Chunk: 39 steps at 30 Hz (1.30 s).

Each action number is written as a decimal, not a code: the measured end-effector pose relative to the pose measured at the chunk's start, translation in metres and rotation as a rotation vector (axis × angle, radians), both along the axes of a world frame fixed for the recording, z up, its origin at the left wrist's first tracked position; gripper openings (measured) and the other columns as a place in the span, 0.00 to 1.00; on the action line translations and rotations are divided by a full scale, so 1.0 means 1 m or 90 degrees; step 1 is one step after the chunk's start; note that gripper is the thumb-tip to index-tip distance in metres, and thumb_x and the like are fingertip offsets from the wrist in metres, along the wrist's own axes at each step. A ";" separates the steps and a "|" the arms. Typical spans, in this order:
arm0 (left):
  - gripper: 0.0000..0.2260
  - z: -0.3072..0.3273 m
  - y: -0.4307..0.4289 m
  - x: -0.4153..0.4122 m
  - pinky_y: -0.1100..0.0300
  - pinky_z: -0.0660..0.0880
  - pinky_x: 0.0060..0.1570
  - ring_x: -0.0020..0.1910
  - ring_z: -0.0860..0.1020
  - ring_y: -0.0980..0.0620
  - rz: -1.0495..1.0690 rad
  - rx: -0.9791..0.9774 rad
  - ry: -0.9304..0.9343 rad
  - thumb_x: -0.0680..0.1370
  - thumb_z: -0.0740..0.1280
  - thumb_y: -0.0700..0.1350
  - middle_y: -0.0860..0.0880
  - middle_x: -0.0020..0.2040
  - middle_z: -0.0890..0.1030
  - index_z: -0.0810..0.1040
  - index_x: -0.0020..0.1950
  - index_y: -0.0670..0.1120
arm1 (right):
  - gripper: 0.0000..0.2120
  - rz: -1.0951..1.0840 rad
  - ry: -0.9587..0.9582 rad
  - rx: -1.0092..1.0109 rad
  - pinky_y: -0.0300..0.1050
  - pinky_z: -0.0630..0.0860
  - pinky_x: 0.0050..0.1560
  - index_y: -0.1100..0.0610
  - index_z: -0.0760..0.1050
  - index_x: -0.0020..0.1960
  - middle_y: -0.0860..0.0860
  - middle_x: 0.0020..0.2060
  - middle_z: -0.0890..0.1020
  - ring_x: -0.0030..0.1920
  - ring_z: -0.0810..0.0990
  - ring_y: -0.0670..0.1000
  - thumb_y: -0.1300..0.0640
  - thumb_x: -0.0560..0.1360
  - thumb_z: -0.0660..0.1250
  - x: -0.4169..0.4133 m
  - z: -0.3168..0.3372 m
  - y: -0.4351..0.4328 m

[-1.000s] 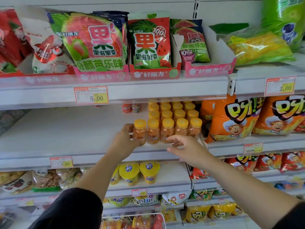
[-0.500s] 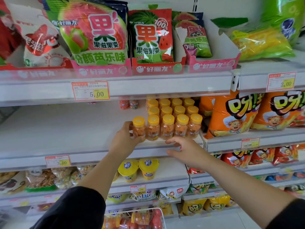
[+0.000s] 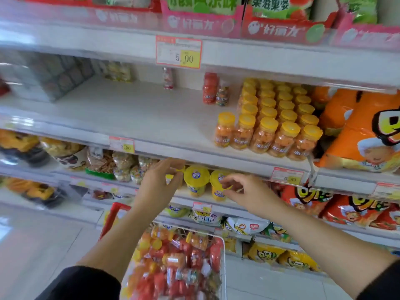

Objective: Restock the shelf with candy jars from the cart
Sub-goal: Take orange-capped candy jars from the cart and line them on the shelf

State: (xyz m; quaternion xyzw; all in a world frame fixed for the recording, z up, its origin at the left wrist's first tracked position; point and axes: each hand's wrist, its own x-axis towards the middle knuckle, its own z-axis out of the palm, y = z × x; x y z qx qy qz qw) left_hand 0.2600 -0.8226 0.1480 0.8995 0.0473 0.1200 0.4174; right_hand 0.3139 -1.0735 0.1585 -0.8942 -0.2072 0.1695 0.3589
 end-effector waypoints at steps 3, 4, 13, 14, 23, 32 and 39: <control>0.11 -0.033 0.033 -0.042 0.76 0.71 0.42 0.50 0.77 0.69 0.061 -0.019 0.064 0.81 0.66 0.43 0.62 0.53 0.80 0.77 0.60 0.56 | 0.11 0.038 0.083 -0.020 0.42 0.77 0.51 0.48 0.78 0.60 0.41 0.50 0.82 0.48 0.80 0.44 0.53 0.78 0.69 -0.020 -0.036 0.025; 0.11 -0.043 0.043 -0.055 0.73 0.72 0.43 0.49 0.77 0.69 0.081 -0.025 0.080 0.81 0.66 0.43 0.62 0.52 0.80 0.78 0.59 0.57 | 0.12 0.046 0.106 -0.032 0.42 0.77 0.52 0.50 0.78 0.60 0.42 0.51 0.82 0.49 0.80 0.45 0.54 0.78 0.69 -0.027 -0.048 0.034; 0.12 -0.137 0.112 -0.139 0.75 0.72 0.44 0.44 0.78 0.66 0.109 -0.011 0.289 0.79 0.67 0.40 0.61 0.50 0.80 0.78 0.58 0.56 | 0.08 0.038 0.260 -0.144 0.53 0.79 0.56 0.41 0.77 0.53 0.41 0.48 0.82 0.48 0.82 0.48 0.48 0.75 0.71 -0.071 -0.151 0.102; 0.12 -0.150 0.117 -0.145 0.78 0.69 0.42 0.45 0.78 0.67 0.097 -0.003 0.319 0.79 0.67 0.41 0.61 0.50 0.79 0.77 0.59 0.56 | 0.09 0.038 0.270 -0.160 0.51 0.78 0.57 0.43 0.78 0.55 0.41 0.49 0.81 0.49 0.81 0.46 0.47 0.75 0.71 -0.075 -0.164 0.109; 0.25 -0.280 0.106 -0.162 0.53 0.75 0.62 0.64 0.75 0.48 -0.103 0.137 0.610 0.80 0.64 0.41 0.51 0.73 0.66 0.64 0.76 0.54 | 0.19 0.072 0.270 -0.327 0.35 0.69 0.34 0.50 0.72 0.69 0.46 0.63 0.77 0.36 0.73 0.40 0.50 0.78 0.67 -0.086 -0.292 0.139; 0.40 -0.362 0.082 -0.162 0.57 0.79 0.44 0.72 0.67 0.37 -0.222 0.464 0.677 0.78 0.64 0.33 0.43 0.80 0.38 0.42 0.81 0.49 | 0.30 0.091 0.241 -0.441 0.58 0.78 0.57 0.41 0.60 0.74 0.48 0.71 0.69 0.63 0.76 0.55 0.44 0.75 0.67 -0.088 -0.376 0.153; 0.34 -0.387 0.083 -0.162 0.61 0.71 0.31 0.60 0.76 0.41 -0.262 0.557 0.649 0.78 0.61 0.29 0.40 0.80 0.38 0.51 0.80 0.46 | 0.29 0.158 0.179 -0.466 0.55 0.70 0.68 0.45 0.65 0.75 0.47 0.75 0.65 0.73 0.66 0.57 0.44 0.76 0.68 -0.078 -0.380 0.156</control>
